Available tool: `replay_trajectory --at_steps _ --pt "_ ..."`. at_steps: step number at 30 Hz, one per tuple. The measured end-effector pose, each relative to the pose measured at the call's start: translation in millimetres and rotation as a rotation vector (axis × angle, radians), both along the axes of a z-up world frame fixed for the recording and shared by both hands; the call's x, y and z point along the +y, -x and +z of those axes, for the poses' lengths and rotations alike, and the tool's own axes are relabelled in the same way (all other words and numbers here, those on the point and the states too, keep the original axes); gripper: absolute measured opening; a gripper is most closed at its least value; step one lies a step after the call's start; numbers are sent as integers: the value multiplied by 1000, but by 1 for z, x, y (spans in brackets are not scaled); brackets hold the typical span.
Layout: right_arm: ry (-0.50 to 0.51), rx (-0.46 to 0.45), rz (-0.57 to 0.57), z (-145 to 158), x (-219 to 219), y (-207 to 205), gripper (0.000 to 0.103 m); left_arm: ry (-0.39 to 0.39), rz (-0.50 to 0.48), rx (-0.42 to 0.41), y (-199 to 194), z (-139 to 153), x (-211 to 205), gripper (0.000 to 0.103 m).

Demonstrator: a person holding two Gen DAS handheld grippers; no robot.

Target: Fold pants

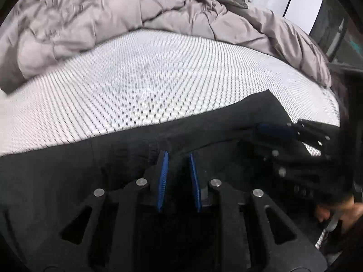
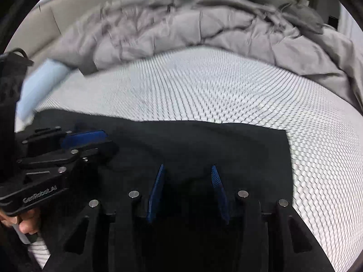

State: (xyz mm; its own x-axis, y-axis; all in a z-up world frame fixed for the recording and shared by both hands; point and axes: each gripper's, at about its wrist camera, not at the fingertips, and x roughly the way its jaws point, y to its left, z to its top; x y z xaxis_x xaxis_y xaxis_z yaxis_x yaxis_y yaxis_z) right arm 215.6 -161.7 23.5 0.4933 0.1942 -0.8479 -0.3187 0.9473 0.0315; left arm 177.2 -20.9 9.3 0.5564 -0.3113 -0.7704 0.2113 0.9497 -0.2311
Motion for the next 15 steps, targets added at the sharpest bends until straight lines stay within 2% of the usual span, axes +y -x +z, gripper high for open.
replay_trajectory --at_steps 2,4,6,9,11,13,14,15 --pt "56 -23 -49 -3 -13 -4 44 40 1 1 -1 -2 6 15" --pt "157 -63 -158 0 -31 -5 44 33 0 -11 4 2 8 15" --pt "180 -77 -239 1 -47 -4 52 17 13 -19 12 7 11 15" --pt "34 -70 -197 14 -62 12 52 -30 70 -60 37 27 20 16" --pt "7 -111 -143 30 -60 31 52 -62 53 -106 62 41 21 19" --pt "-37 -139 -87 43 -55 53 55 -56 40 -157 89 50 22 31" --pt "-69 -143 -64 45 -52 62 60 -42 39 -169 101 50 19 45" --pt "-98 -136 -29 45 -46 70 65 -44 31 -162 108 47 14 49"
